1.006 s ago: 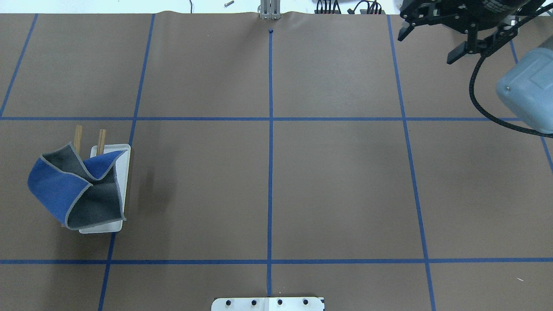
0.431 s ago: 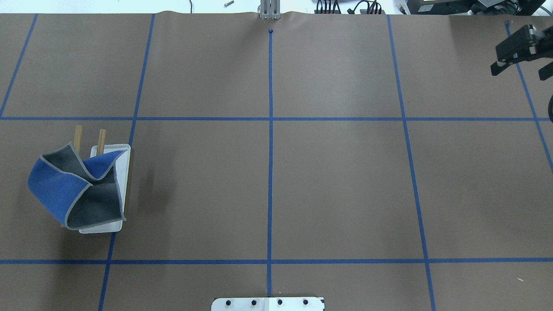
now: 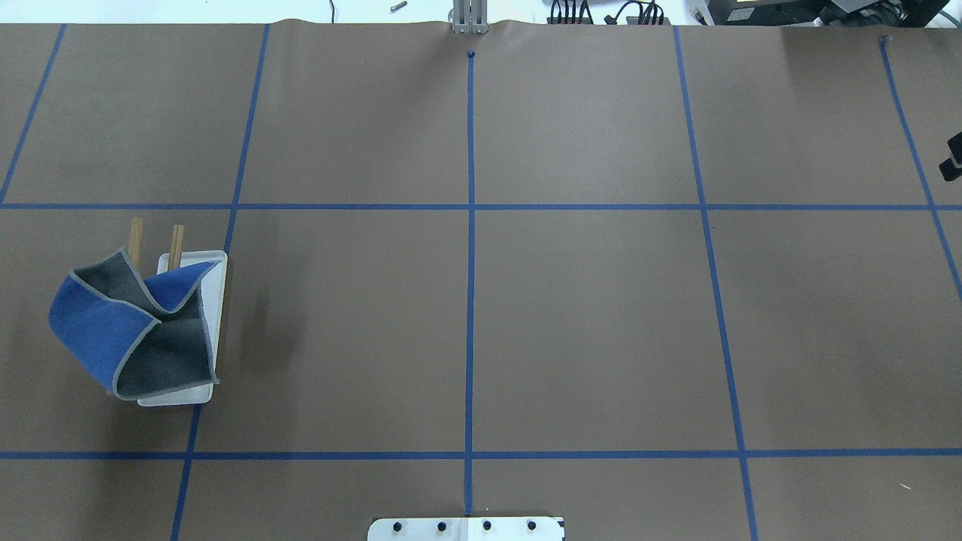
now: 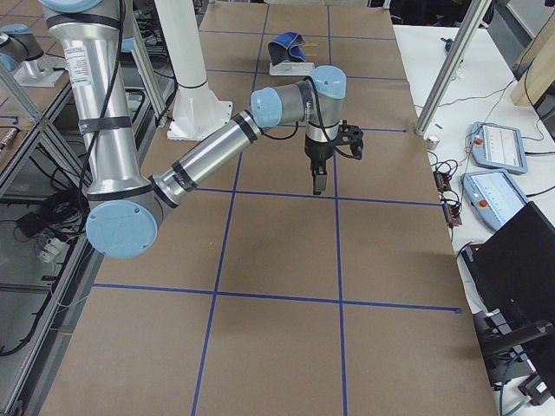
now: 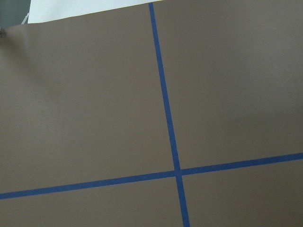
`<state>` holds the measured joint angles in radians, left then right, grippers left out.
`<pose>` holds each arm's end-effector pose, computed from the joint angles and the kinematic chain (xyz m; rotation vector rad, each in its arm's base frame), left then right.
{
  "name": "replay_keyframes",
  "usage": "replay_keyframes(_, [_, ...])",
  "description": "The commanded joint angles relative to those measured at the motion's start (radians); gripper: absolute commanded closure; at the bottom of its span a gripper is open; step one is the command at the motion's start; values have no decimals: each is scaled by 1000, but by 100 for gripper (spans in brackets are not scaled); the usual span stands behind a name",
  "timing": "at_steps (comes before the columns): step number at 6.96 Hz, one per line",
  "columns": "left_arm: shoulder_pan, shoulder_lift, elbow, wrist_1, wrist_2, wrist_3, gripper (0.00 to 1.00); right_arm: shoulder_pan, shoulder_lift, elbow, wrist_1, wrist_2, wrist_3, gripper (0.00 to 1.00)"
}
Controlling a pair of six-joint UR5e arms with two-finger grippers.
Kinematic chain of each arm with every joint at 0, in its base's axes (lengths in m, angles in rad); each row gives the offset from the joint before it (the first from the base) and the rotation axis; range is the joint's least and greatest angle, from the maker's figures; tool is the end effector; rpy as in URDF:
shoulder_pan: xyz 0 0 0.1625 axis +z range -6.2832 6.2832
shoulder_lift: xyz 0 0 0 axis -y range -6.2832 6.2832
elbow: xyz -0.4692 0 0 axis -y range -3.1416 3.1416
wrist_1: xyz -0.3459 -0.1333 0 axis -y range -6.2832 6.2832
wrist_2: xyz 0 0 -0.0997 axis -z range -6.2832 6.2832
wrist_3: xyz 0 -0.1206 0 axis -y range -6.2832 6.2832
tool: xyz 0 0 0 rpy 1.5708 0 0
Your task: Hang towel on rack
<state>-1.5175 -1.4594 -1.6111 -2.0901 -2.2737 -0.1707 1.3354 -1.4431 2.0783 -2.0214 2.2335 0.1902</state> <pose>-0.0327 -0.4249 0.6931 0.3492 0.7338 0.0466 -0.0483 -0.4549 0.4978 0.0342 -0.6837 -0.1046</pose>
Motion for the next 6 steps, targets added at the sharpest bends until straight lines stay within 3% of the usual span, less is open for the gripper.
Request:
replay_keyframes(1, [-18, -19, -18, 201, -85, 152, 2, 28, -20, -120, 1, -18, -163, 0])
replay_keyframes(5, [-10, -94, -134, 555, -86, 160, 2, 44, -29, -265, 44, -15, -262, 0])
replay_keyframes(6, [-6, -93, -139, 567, -84, 177, 2, 44, -40, -337, 111, -12, -259, 0])
